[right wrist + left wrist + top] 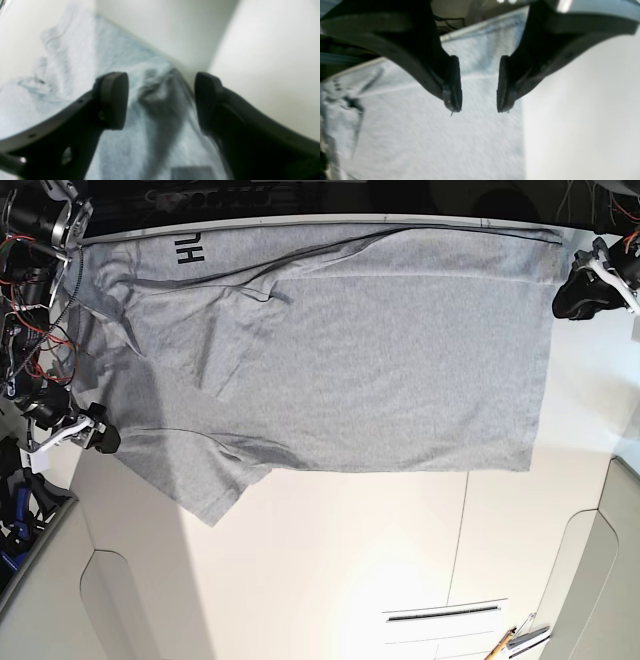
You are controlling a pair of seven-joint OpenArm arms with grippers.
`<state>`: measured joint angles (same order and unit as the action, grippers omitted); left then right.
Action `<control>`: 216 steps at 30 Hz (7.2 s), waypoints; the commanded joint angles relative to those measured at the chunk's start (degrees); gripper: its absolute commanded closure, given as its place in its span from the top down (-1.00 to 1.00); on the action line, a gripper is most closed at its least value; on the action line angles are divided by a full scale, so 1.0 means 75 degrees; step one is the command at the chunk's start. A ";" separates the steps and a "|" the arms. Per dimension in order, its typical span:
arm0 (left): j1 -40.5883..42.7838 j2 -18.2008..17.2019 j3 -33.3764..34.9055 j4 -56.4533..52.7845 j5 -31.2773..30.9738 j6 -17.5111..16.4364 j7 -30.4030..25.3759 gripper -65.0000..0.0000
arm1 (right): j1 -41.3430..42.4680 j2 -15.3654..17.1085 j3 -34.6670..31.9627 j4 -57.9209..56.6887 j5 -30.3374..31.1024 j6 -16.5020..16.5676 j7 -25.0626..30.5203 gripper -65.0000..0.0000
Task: Fold the T-shirt properly
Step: 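Move both grippers to the shirt's side edge and grasp it, then fold the grasped side edge over toward the shoulder edge, then press the folded shirt end flat with the right gripper, then grasp the folded strip's end with the left gripper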
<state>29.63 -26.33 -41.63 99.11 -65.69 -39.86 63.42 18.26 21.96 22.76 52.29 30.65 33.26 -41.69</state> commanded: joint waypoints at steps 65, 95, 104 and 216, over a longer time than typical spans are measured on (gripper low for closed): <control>-0.7373 -0.0099 0.4138 -0.7245 0.4223 0.0761 -0.3430 -1.00 | 0.0000 -0.0137 -0.0044 0.1064 0.0629 0.0003 -0.0726 -1.00; -0.2503 -0.0300 0.0501 -0.1985 0.0772 0.0192 -0.0303 -1.00 | -0.3826 -0.0621 0.1291 0.6143 0.0583 -0.0067 -0.2570 -1.00; -0.1979 -0.0297 0.0446 -0.1985 0.0670 0.0189 0.0082 -1.00 | -0.4007 -0.0621 0.1518 0.6140 0.0600 -0.0067 -0.2591 -1.00; -0.0583 0.0886 -0.0729 -0.2031 0.0277 -0.0019 -0.0463 -0.03 | -0.5654 -0.1874 0.0863 0.9291 -0.1276 -0.0688 -0.1947 -0.18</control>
<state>25.08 -18.72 -46.89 83.24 -62.81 -39.27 60.49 -24.14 7.55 28.86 121.14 20.38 28.08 -57.49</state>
